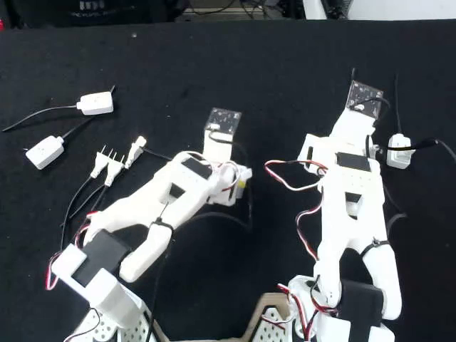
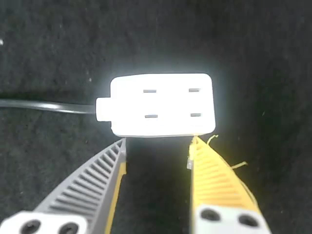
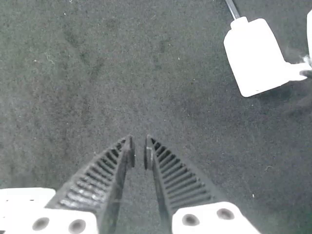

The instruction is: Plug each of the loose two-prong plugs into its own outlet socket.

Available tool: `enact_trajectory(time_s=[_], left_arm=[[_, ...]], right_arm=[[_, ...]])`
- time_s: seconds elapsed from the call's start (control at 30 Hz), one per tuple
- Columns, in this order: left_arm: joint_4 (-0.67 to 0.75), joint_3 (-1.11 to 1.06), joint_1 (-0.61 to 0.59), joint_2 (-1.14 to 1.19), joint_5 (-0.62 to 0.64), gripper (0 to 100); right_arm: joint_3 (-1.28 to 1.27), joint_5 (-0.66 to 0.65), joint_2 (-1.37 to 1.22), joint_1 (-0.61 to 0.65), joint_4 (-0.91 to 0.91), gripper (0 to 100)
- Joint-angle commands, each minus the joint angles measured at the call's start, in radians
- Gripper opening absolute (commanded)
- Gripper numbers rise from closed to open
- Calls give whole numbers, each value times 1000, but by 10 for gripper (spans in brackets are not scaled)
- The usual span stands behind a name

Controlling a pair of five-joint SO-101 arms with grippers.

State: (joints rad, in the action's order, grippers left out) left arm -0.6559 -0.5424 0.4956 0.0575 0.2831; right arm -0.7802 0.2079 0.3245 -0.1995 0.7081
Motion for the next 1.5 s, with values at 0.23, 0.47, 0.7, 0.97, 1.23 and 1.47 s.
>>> enact_trajectory(time_s=[0.23,0.47,0.7,0.97,1.23,1.47], left_arm=[[28,71,-50,-17,78,211],[-218,170,-74,-20,-46,206],[-328,298,-254,-9,-31,206],[-281,288,-389,-8,249,208],[-12,157,-461,-6,443,210],[80,73,-532,40,497,209]], right_arm=[[48,8,39,-20,-21,42],[47,8,39,-20,-21,42],[47,8,39,-20,-21,42],[48,8,39,-20,-23,42],[47,8,39,-20,-23,42],[47,8,39,-20,-23,42]])
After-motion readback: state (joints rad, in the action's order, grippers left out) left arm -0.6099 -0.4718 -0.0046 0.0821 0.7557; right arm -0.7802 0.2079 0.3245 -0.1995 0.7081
